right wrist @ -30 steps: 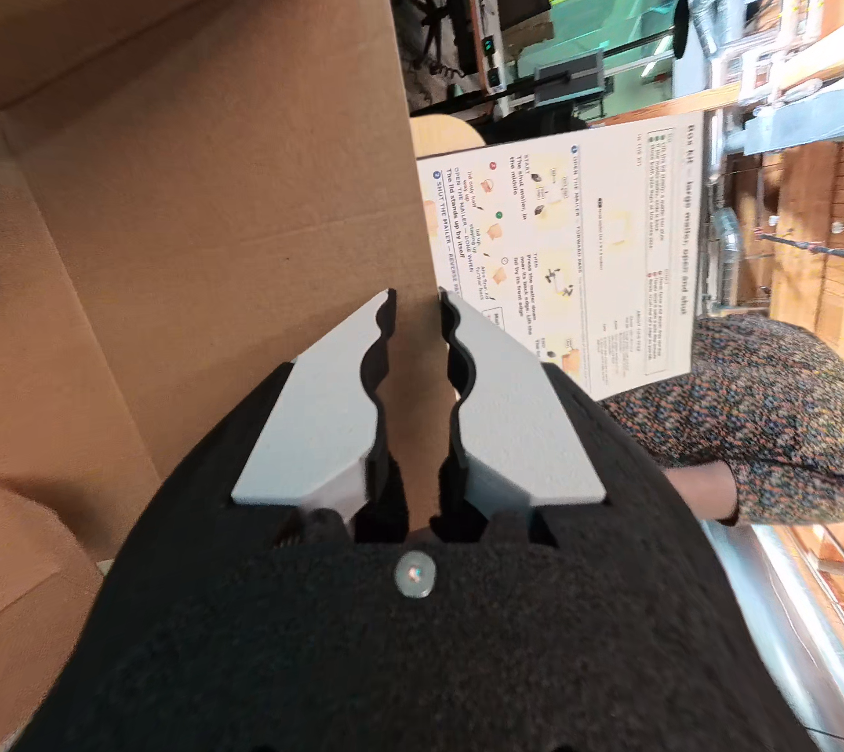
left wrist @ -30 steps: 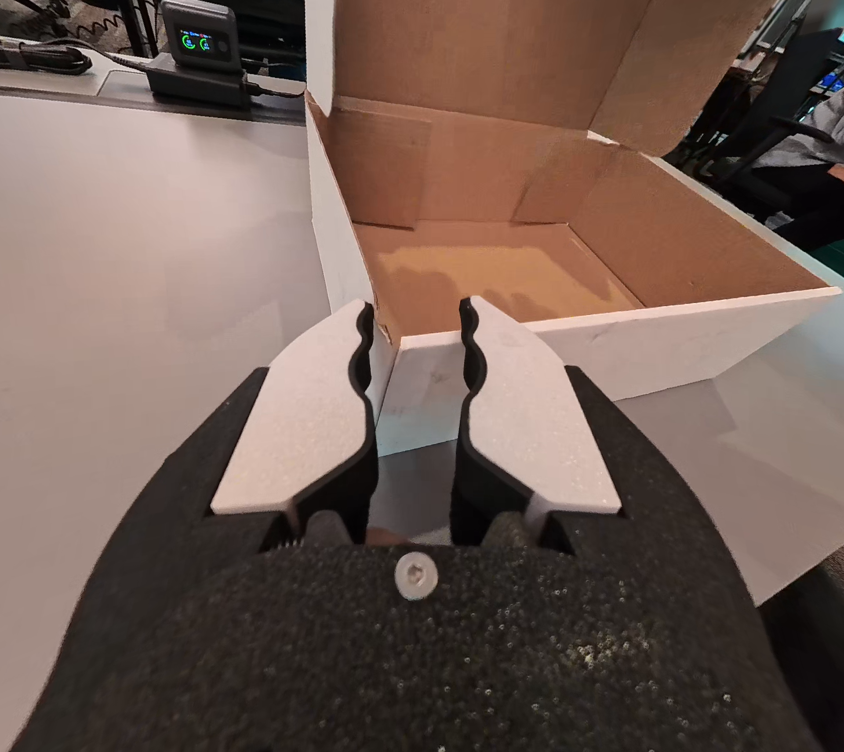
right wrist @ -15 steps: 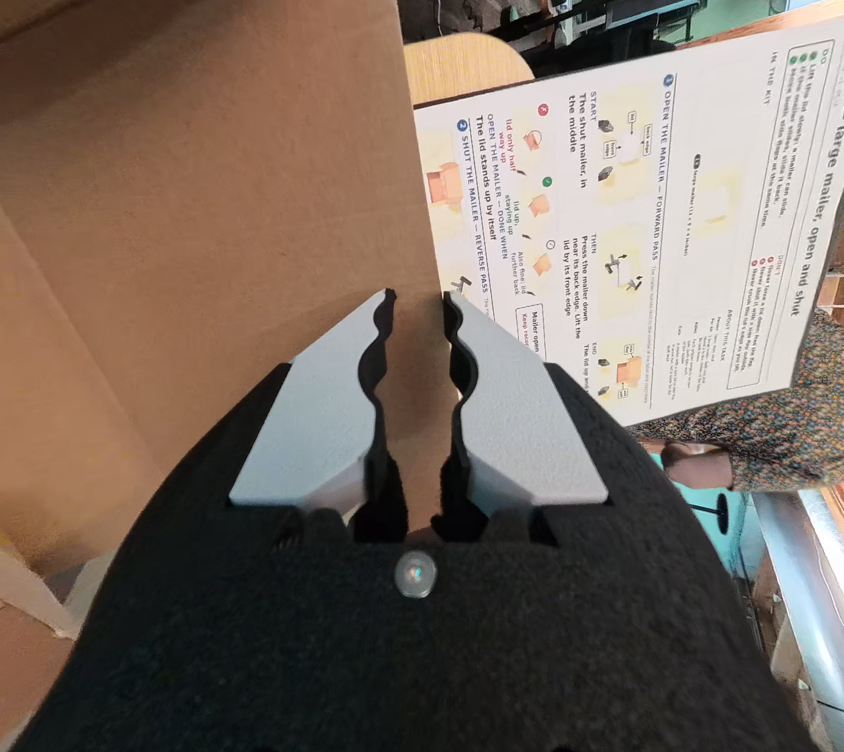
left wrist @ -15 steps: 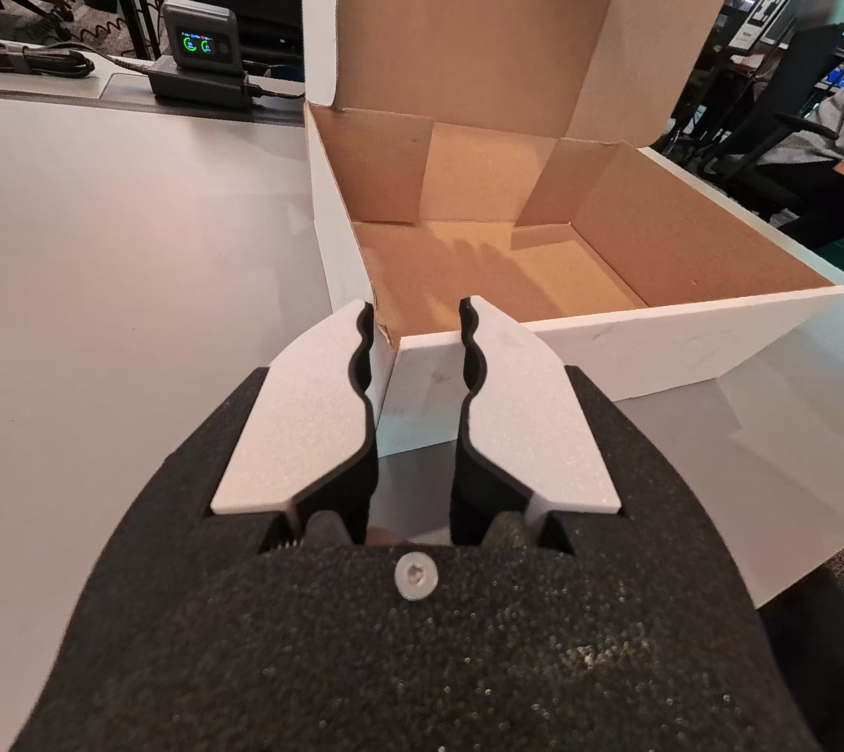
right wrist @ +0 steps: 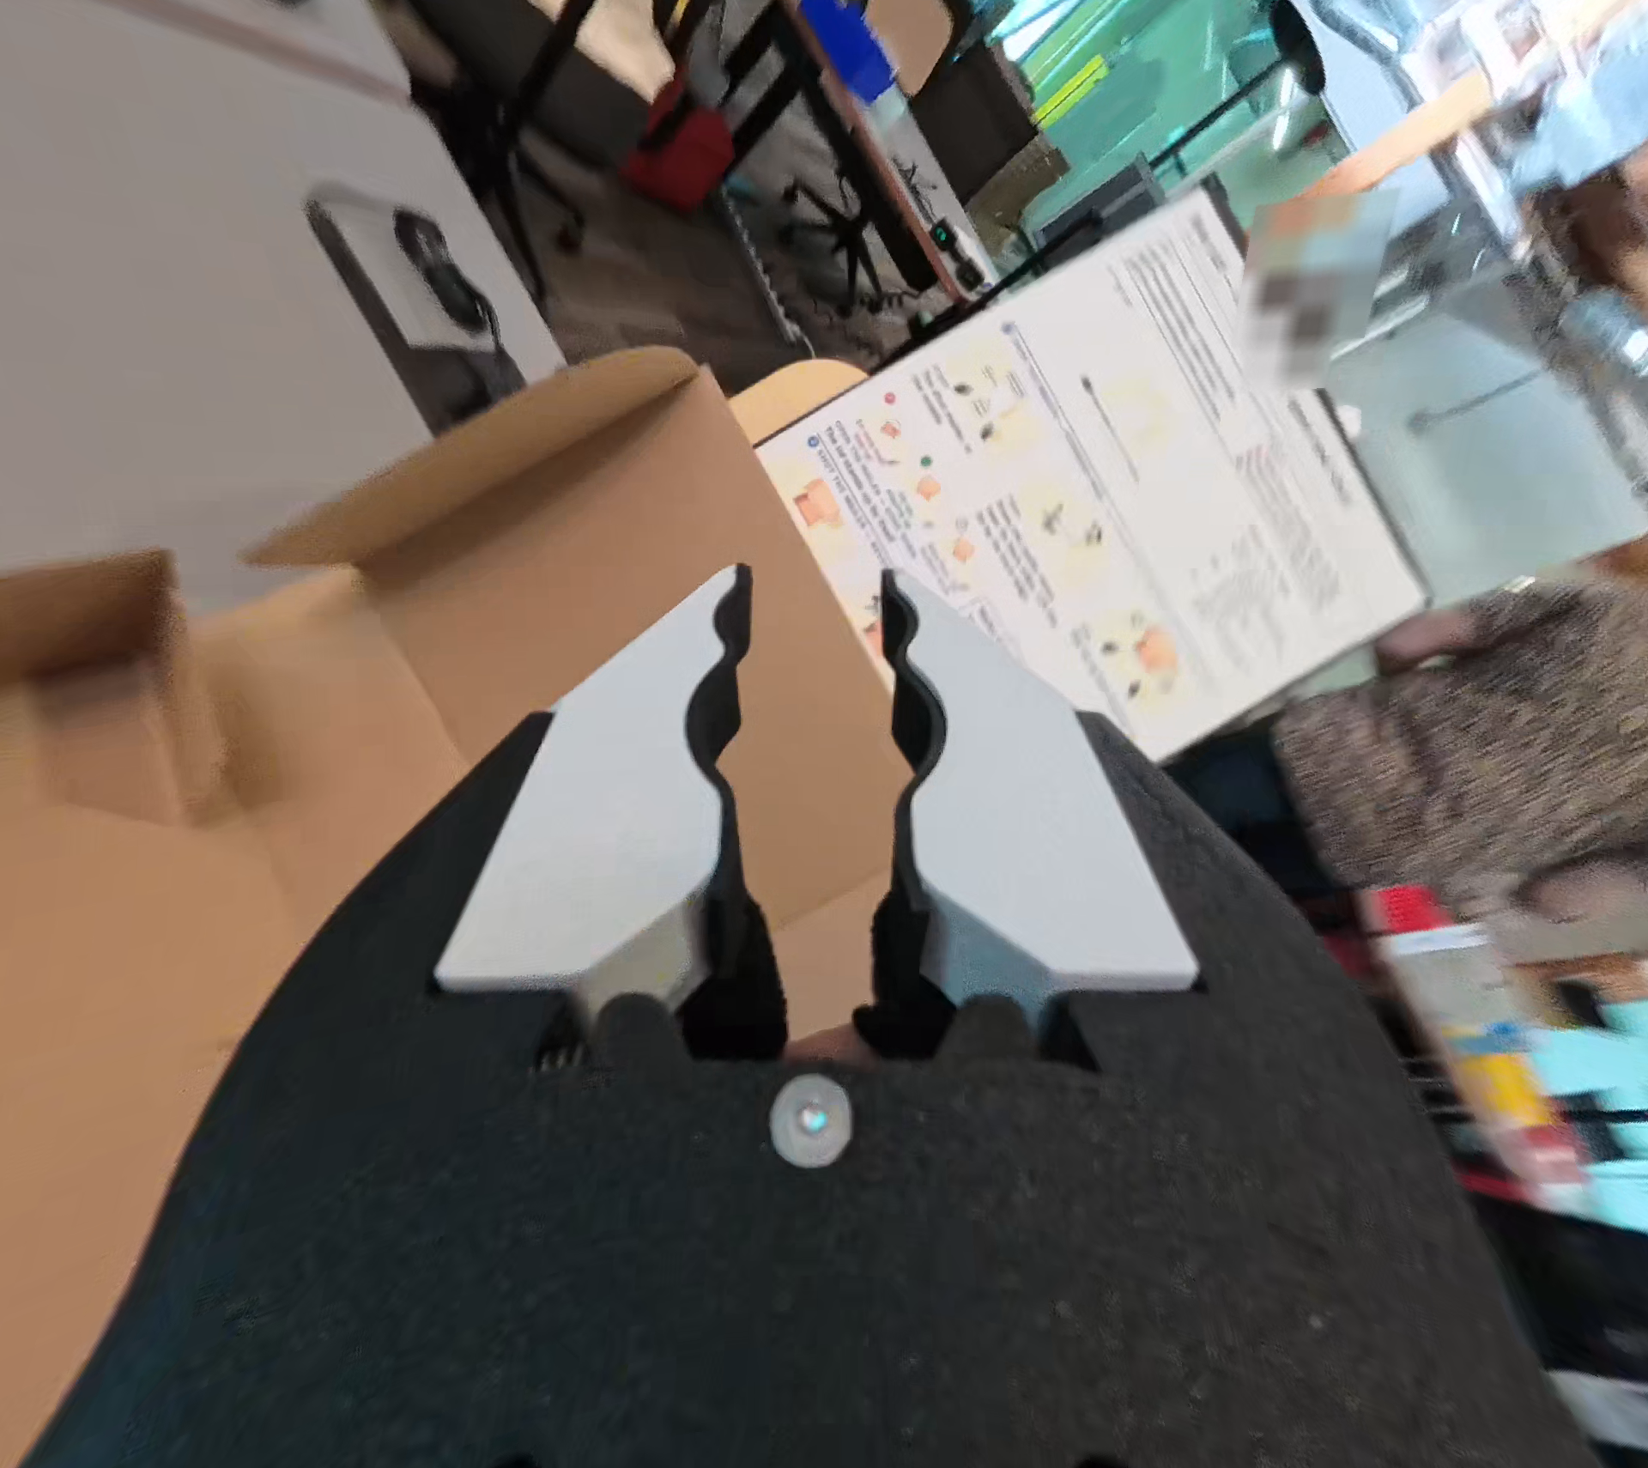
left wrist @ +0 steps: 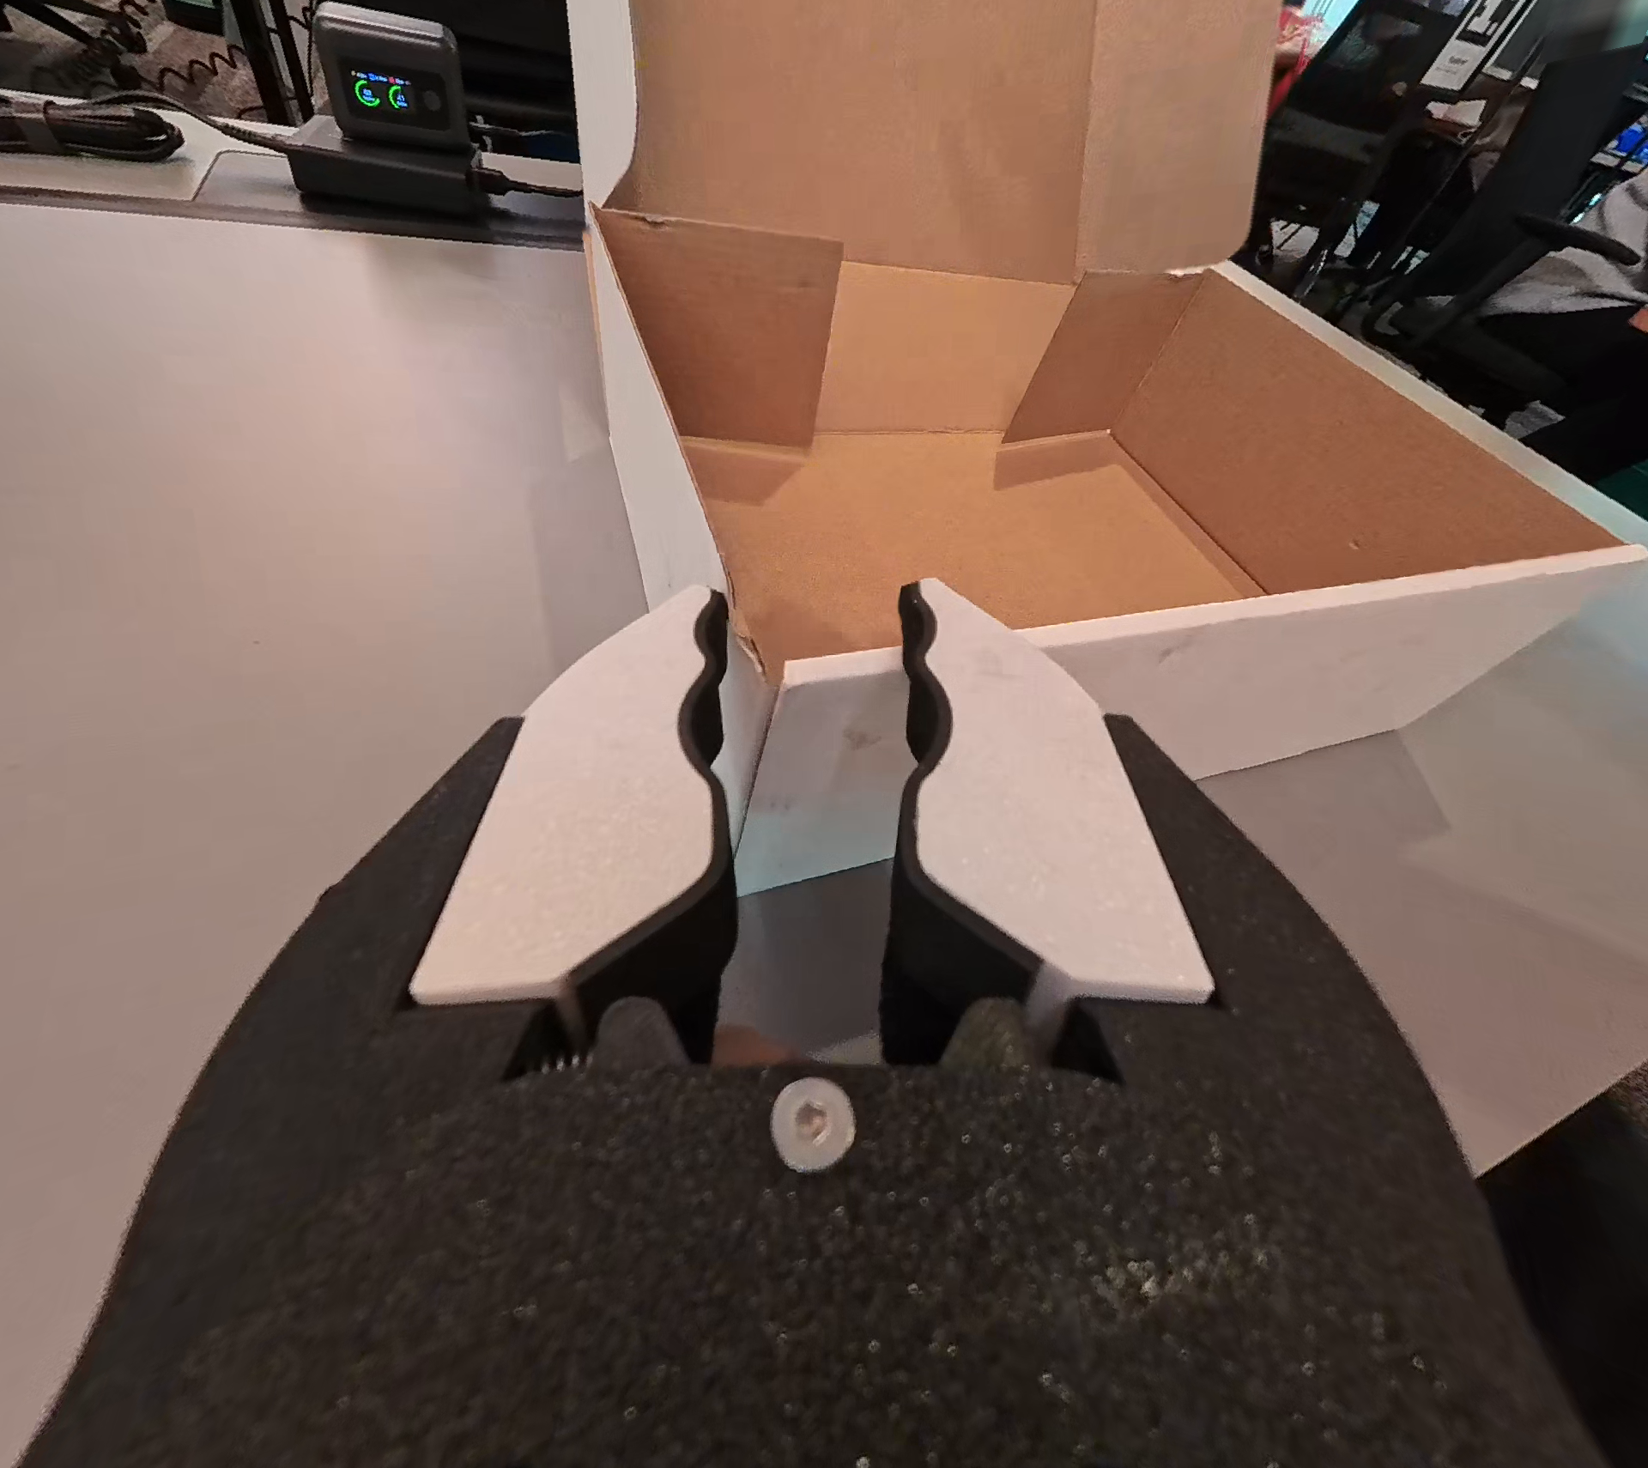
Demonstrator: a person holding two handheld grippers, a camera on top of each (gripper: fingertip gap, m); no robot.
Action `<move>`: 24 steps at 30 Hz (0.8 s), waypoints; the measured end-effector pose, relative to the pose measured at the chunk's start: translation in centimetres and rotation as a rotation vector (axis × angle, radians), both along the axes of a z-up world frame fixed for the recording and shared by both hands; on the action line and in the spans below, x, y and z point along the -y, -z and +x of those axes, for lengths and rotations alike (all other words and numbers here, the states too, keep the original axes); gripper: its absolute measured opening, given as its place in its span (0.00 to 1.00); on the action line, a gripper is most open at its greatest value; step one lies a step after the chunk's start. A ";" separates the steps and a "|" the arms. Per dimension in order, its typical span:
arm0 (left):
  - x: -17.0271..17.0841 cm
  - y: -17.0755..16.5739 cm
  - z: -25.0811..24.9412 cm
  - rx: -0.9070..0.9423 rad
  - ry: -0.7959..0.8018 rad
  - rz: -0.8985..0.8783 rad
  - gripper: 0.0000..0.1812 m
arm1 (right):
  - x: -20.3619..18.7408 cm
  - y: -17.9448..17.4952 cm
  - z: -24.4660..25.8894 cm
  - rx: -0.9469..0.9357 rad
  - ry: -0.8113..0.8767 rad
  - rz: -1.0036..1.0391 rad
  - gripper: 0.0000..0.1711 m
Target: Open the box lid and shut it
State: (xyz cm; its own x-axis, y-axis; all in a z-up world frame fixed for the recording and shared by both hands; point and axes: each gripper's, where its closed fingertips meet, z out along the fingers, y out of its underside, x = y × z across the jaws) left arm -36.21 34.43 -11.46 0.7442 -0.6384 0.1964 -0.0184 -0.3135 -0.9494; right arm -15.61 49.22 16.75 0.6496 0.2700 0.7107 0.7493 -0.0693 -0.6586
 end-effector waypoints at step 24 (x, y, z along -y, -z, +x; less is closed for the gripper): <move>1.2 -0.5 -8.7 0.150 0.102 -0.075 0.24 | 26.9 25.5 8.1 -1.140 0.083 -0.032 0.34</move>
State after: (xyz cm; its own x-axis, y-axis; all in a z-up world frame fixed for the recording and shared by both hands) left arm -44.92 33.23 -10.93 0.6354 -0.6881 0.3504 0.0862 -0.3877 -0.9177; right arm -7.47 22.28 -8.76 0.9287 0.2039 -0.3098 -0.2904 -0.1201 -0.9494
